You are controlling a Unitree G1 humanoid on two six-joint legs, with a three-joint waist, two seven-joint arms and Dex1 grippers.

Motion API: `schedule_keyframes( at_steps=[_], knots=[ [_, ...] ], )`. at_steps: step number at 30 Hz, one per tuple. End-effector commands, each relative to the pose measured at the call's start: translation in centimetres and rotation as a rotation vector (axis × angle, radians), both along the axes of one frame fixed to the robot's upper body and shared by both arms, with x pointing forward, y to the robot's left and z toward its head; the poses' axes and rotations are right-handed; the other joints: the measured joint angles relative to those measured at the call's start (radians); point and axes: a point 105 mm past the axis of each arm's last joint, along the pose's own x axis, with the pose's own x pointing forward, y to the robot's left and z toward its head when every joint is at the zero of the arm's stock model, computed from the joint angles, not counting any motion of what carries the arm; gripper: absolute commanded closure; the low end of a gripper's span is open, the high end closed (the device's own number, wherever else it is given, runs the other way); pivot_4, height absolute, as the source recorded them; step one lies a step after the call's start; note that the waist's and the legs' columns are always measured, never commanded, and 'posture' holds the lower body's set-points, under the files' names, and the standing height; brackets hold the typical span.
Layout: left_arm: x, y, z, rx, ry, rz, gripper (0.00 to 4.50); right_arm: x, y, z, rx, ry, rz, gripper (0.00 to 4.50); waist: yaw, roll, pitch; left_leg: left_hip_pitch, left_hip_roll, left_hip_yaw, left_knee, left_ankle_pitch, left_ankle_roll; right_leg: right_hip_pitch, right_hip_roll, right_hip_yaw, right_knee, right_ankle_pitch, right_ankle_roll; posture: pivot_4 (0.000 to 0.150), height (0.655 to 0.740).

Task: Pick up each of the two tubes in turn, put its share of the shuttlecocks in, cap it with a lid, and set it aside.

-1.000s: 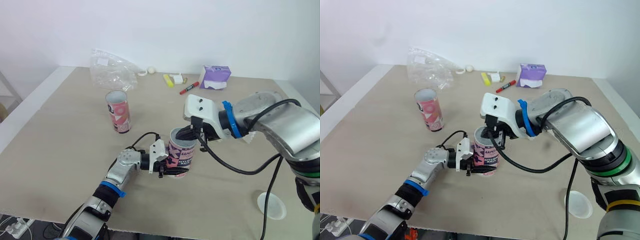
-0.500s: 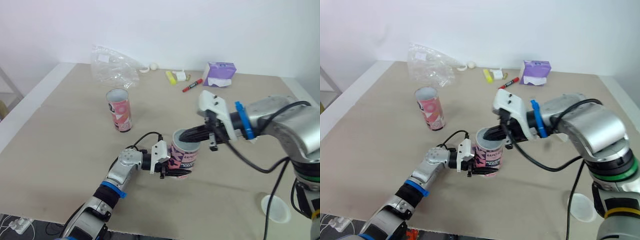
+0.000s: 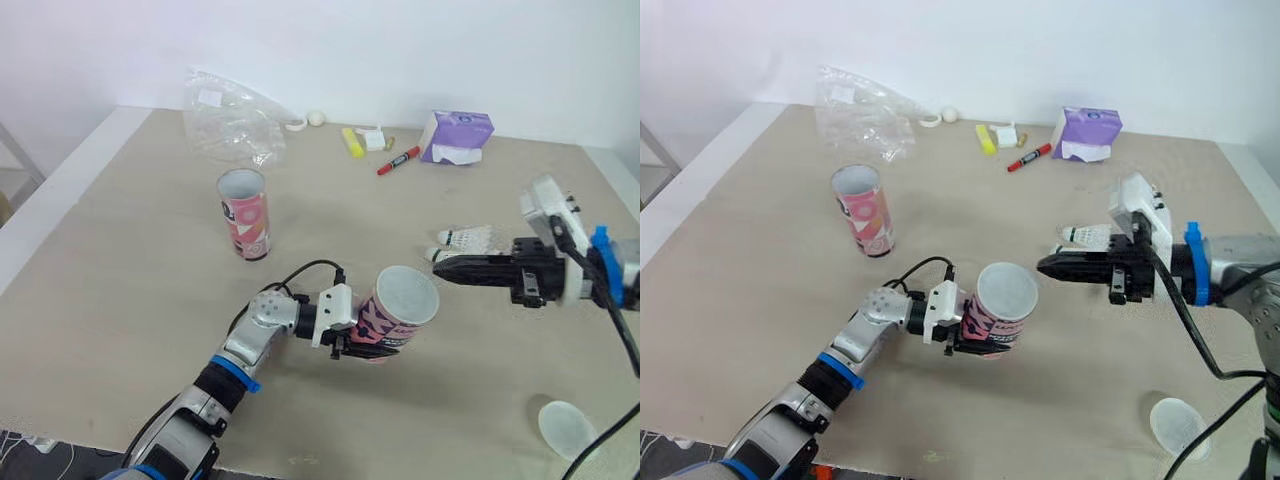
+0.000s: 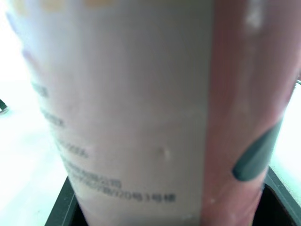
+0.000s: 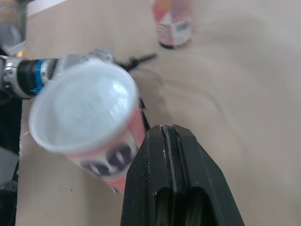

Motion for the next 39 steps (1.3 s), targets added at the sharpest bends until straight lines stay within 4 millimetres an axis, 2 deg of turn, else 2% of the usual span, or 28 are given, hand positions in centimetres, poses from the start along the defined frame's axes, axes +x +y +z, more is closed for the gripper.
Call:
schedule_keyframes(
  at_steps=[1, 5, 10, 12, 13, 15, 17, 18, 23, 24, 30, 39],
  knots=[
    [0.4, 1.0, -2.0, 0.081, 0.039, 0.031, 2.13, -0.5, -1.3, 0.2, 0.004, -0.073, -0.062, 4.46, 0.001, 0.000, 0.001, 0.000, 0.000, 0.000, 0.000, 0.000, 0.000, 0.000, 0.000, 0.000, 0.000, 0.000, 0.000, 0.150, 0.7400],
    [0.4, 1.2, -2.2, 0.085, 0.044, 0.031, 2.13, -1.2, -2.0, -2.1, -0.018, -0.076, -0.096, 4.46, 0.001, -0.001, 0.002, 0.000, 0.001, 0.000, 0.000, 0.001, -0.001, 0.001, 0.002, -0.001, 0.000, 0.000, 0.000, 0.150, 0.7400],
    [0.4, 1.7, -2.4, 0.080, 0.079, 0.034, 2.13, -2.6, -1.2, -5.9, -0.041, -0.059, -0.058, 4.46, -0.007, -0.001, 0.003, 0.002, 0.001, 0.001, 0.001, 0.002, 0.000, 0.002, 0.002, 0.000, 0.000, 0.000, 0.002, 0.150, 0.7400],
    [0.4, 1.8, -2.4, 0.075, 0.094, 0.034, 2.13, -2.9, -1.0, -6.5, -0.051, -0.054, -0.041, 4.46, -0.011, -0.001, 0.003, 0.002, 0.002, 0.001, 0.001, 0.002, 0.000, 0.003, 0.003, 0.001, 0.000, -0.003, 0.008, 0.150, 0.7400],
    [0.4, 1.9, -2.3, 0.073, 0.091, 0.031, 1.78, -2.8, -0.8, -6.5, -0.042, -0.065, -0.040, 4.50, -0.014, -0.001, 0.003, 0.002, 0.002, 0.001, 0.001, 0.002, -0.001, 0.002, 0.003, 0.001, 0.001, -0.003, 0.008, 0.150, 0.7400],
    [0.4, 2.0, -2.2, 0.069, 0.085, 0.025, 1.12, -2.9, -0.3, -6.9, -0.044, -0.086, -0.015, 3.84, -0.016, -0.001, 0.003, 0.004, 0.003, 0.002, 0.001, 0.002, -0.001, 0.003, 0.004, 0.003, 0.001, -0.003, 0.007, 0.150, 0.7400],
    [0.5, 2.1, -2.0, 0.063, 0.079, 0.022, 0.23, -3.1, 0.1, -7.3, -0.044, -0.096, 0.008, 3.11, -0.014, -0.001, 0.003, 0.004, 0.004, 0.002, 0.001, 0.003, -0.002, 0.002, 0.006, 0.004, 0.001, -0.003, 0.007, 0.150, 0.7400],
    [0.5, 2.1, -1.8, 0.058, 0.075, 0.018, 0.00, -3.1, 0.3, -7.4, -0.036, -0.103, 0.016, 2.65, -0.014, -0.001, 0.003, 0.004, 0.005, 0.002, 0.001, 0.003, -0.003, 0.003, 0.006, 0.003, 0.001, -0.003, 0.007, 0.150, 0.7400],
    [0.5, 2.2, -0.8, 0.044, 0.031, -0.007, 0.00, -3.7, 1.3, -8.5, -0.028, -0.111, 0.072, 0.13, -0.014, 0.000, 0.003, 0.004, 0.005, 0.003, 0.001, 0.004, -0.003, 0.003, 0.006, 0.004, 0.001, -0.002, 0.005, 0.150, 0.7400],
    [0.5, 2.3, -0.6, 0.042, 0.022, -0.012, 0.00, -3.8, 1.5, -8.6, -0.022, -0.102, 0.083, 0.06, -0.014, 0.000, 0.003, 0.004, 0.004, 0.004, 0.001, 0.004, -0.003, 0.002, 0.006, 0.004, 0.001, 0.001, 0.000, 0.150, 0.7400],
    [0.4, 2.5, 1.1, 0.017, -0.036, -0.036, 0.00, -4.3, 3.1, -9.7, -0.008, -0.114, 0.135, 0.06, -0.014, 0.000, 0.003, 0.004, 0.005, 0.004, 0.001, 0.004, -0.004, 0.002, 0.006, 0.004, 0.001, 0.001, -0.001, 0.150, 0.7400],
    [0.4, 4.5, 2.3, 0.033, -0.074, -0.020, 0.00, -2.4, 5.4, -10.3, 0.001, -0.223, 0.098, 0.06, -0.014, 0.000, 0.004, 0.004, 0.005, 0.004, 0.004, 0.005, -0.005, 0.002, 0.007, 0.005, 0.003, 0.002, -0.001, 0.150, 0.7400]
  ],
)
